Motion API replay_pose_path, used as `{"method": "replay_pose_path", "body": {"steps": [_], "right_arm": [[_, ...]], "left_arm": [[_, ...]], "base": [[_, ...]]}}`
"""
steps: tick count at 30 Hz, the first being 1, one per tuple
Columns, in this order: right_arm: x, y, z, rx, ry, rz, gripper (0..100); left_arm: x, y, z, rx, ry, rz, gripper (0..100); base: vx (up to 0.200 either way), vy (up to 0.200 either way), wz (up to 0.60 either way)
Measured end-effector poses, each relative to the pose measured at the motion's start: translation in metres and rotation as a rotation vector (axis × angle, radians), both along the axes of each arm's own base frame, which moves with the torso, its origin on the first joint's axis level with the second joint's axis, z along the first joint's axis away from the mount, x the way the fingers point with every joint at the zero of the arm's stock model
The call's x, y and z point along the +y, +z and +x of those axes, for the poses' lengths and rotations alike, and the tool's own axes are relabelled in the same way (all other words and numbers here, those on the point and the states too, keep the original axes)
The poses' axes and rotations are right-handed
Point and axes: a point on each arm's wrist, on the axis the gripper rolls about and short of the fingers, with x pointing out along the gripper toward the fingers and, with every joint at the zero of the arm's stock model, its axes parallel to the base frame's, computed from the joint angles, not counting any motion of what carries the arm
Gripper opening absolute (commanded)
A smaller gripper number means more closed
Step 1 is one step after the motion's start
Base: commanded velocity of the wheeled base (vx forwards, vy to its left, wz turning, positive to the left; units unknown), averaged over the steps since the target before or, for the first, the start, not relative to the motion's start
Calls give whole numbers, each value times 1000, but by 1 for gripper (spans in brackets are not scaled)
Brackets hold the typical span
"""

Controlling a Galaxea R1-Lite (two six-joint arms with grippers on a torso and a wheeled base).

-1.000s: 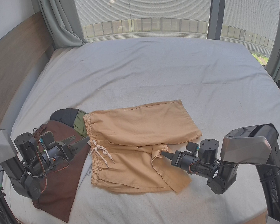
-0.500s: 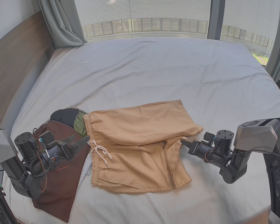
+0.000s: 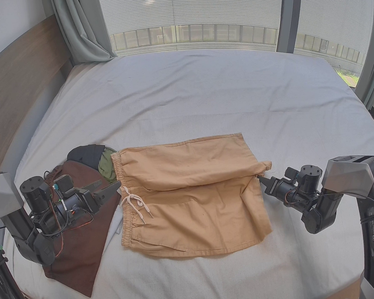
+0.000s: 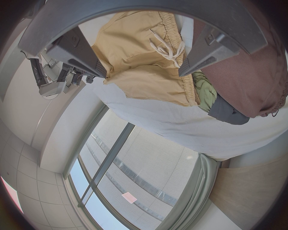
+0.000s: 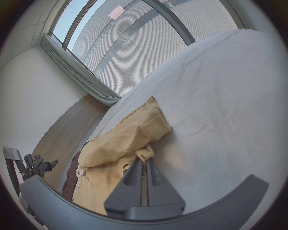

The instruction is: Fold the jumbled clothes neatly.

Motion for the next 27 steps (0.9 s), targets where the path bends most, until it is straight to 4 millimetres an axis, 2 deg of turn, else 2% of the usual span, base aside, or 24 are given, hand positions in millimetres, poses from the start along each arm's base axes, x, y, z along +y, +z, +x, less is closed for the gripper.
{"method": "replay_pose_path", "body": {"steps": [5, 12, 13, 20, 27], "right_arm": [[-10, 1, 9, -6, -27, -12, 0], [-14, 1, 14, -28, -32, -35, 0], [-14, 1, 14, -31, -31, -41, 100], [-15, -1, 13, -60, -28, -94, 100], [-22, 1, 2, -75, -29, -165, 100]], "left_arm": [[0, 0, 1, -1, 0, -1, 100], [0, 0, 1, -1, 0, -1, 100], [0, 0, 1, -1, 1, -1, 100], [0, 0, 1, -3, 0, -1, 100], [0, 1, 2, -8, -24, -3, 100]], "base": [[0, 0, 0], [0, 0, 0], [0, 0, 0], [0, 0, 0], [0, 0, 0]]}}
